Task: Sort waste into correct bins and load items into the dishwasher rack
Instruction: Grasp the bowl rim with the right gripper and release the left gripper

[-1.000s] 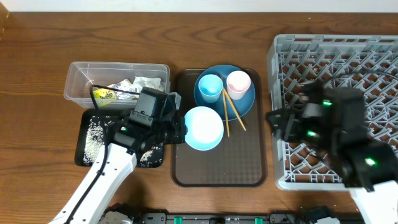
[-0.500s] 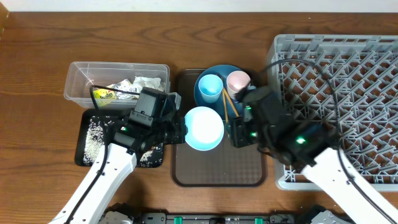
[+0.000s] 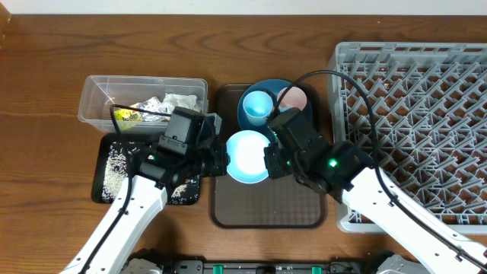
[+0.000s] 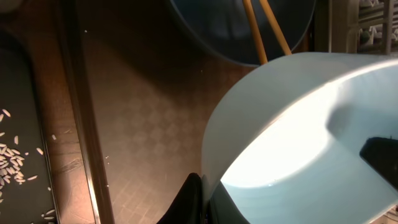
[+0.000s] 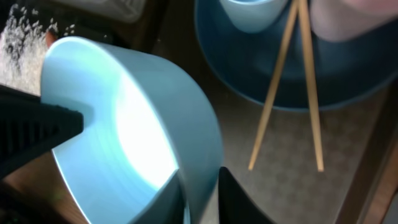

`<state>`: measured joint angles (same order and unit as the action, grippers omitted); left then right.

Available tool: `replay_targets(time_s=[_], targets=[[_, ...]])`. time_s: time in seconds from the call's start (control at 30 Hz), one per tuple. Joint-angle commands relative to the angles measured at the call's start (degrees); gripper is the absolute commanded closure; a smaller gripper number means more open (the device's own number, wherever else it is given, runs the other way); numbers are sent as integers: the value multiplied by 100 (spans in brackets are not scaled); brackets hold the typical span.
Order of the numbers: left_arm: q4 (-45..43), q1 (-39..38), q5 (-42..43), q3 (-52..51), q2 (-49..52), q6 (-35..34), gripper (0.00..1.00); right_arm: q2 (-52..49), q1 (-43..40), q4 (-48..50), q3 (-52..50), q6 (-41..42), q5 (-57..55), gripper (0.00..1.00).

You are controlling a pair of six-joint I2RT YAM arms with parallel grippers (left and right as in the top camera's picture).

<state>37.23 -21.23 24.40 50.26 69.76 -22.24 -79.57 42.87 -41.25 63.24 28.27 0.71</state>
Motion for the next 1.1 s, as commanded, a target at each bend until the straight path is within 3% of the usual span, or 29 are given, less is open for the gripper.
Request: replay_targets(time_s=[0.0, 0.17, 0.3, 0.37, 1.07], targets=[[4, -11, 85, 9, 22, 11, 94, -20, 39, 127, -20, 0, -55, 99], [31, -11, 87, 9, 22, 11, 92, -20, 39, 271, -17, 0, -238, 99], [44, -11, 87, 9, 22, 11, 69, -22, 39, 256, -20, 0, -396, 99], [44, -11, 87, 9, 22, 11, 64, -20, 39, 249, -17, 0, -516, 99], [125, -11, 807, 9, 22, 7, 59, -20, 28, -136, -20, -2, -2708, 99]])
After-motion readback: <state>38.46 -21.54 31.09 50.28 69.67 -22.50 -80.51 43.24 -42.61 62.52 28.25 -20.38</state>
